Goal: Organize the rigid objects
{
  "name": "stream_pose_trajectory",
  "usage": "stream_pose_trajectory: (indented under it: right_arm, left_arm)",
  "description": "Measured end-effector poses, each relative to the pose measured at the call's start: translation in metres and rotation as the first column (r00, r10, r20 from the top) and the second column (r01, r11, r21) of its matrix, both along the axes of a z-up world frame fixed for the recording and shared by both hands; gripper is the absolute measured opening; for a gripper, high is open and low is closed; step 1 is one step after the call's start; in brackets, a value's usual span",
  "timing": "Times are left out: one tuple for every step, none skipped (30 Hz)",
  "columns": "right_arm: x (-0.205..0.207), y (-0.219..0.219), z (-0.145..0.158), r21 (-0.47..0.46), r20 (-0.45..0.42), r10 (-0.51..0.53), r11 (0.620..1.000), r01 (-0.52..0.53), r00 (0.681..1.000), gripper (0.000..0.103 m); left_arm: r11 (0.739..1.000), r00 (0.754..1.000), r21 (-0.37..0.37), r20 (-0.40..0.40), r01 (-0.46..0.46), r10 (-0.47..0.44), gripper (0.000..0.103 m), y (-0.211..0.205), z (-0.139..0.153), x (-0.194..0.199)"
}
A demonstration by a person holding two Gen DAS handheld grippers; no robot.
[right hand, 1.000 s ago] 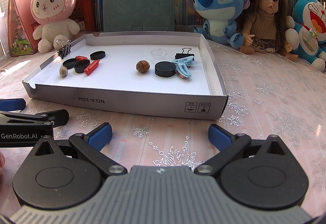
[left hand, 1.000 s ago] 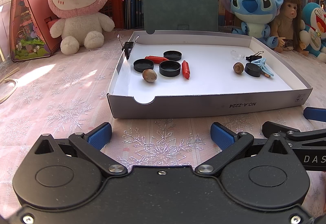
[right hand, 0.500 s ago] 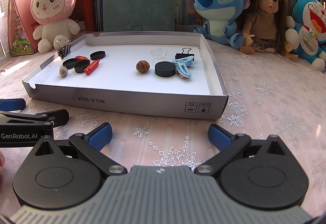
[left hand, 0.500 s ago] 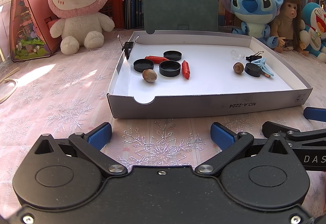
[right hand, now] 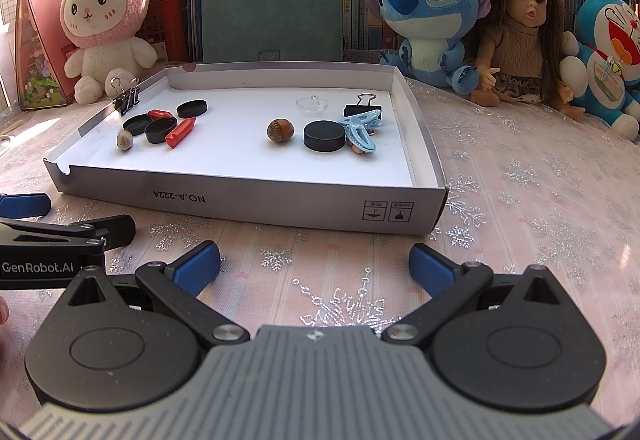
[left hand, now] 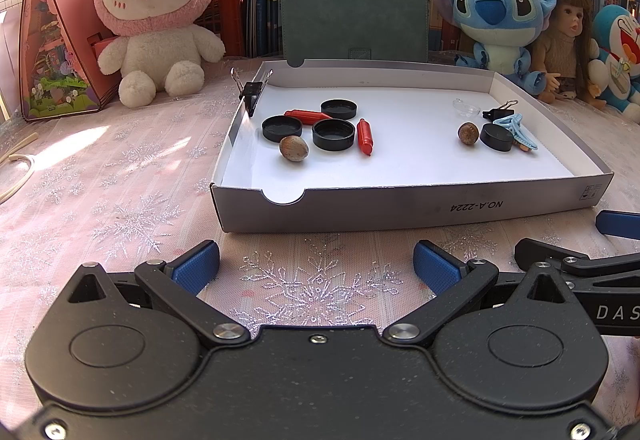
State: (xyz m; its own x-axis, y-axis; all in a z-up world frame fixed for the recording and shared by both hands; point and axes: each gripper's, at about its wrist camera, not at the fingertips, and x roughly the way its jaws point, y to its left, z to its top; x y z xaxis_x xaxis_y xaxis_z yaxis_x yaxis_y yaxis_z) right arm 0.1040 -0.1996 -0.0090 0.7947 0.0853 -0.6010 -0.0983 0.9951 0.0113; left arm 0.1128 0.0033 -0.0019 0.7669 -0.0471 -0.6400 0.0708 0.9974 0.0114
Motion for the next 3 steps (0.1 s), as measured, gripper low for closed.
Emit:
stream_pose_trajectory:
  right_arm:
    - [0.0, -0.0001, -0.0001, 0.0, 0.0, 0.0, 1.0, 0.0, 1.0, 0.103]
    - [0.0, 0.0, 0.0, 0.0, 0.0, 0.0, 1.0, 0.0, 1.0, 0.103]
    - [0.0, 0.0, 0.0, 0.0, 0.0, 0.0, 1.0, 0.0, 1.0, 0.103]
  left_arm:
    - [1.0, 1.0, 0.0, 0.0, 0.0, 0.0, 0.103, -0.0001, 0.0001, -0.0001]
    - [1.0, 1.0, 0.0, 0.0, 0.0, 0.0, 0.103, -0.0002, 0.0002, -0.0002]
    - [1.0, 1.0, 0.0, 0.0, 0.0, 0.0, 0.103, -0.0001, 0.0001, -0.0001]
